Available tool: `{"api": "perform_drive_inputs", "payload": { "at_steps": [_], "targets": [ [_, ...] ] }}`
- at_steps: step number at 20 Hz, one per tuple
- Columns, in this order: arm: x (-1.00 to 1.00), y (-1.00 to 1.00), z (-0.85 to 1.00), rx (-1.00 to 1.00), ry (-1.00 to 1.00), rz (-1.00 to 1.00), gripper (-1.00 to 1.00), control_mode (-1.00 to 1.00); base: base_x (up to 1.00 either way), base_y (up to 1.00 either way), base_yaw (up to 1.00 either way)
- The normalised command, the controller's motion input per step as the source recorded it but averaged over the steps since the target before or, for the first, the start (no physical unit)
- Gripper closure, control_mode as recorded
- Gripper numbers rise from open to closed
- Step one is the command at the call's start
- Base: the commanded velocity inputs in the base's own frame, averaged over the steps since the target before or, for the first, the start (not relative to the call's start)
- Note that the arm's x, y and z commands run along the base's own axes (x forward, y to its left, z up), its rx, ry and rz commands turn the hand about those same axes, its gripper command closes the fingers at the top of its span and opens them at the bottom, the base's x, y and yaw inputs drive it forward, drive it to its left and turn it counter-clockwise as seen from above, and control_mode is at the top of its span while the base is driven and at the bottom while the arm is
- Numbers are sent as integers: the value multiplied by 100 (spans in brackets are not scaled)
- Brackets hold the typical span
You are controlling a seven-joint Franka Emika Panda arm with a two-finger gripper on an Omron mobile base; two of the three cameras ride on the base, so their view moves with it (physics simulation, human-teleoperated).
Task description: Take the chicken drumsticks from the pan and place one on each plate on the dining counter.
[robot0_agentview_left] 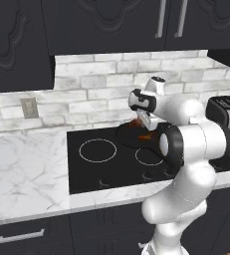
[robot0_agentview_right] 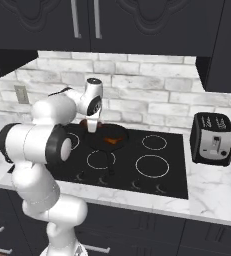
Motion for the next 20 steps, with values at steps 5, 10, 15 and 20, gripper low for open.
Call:
{"api": "perform_drive_inputs", "payload": {
  "at_steps": [5, 10, 15, 20],
  "targets": [
    [-100, 0, 68, 0, 6, 0, 100, -100, 0, 0, 0],
    [-98, 0, 7, 0, 21, 0, 100, -100, 0, 0, 0],
    [-72, 10, 0, -4, 23, 0, 100, -100, 0, 0, 0],
    [-73, 16, 0, -5, 9, 0, 100, -100, 0, 0, 0]
  ]
}}
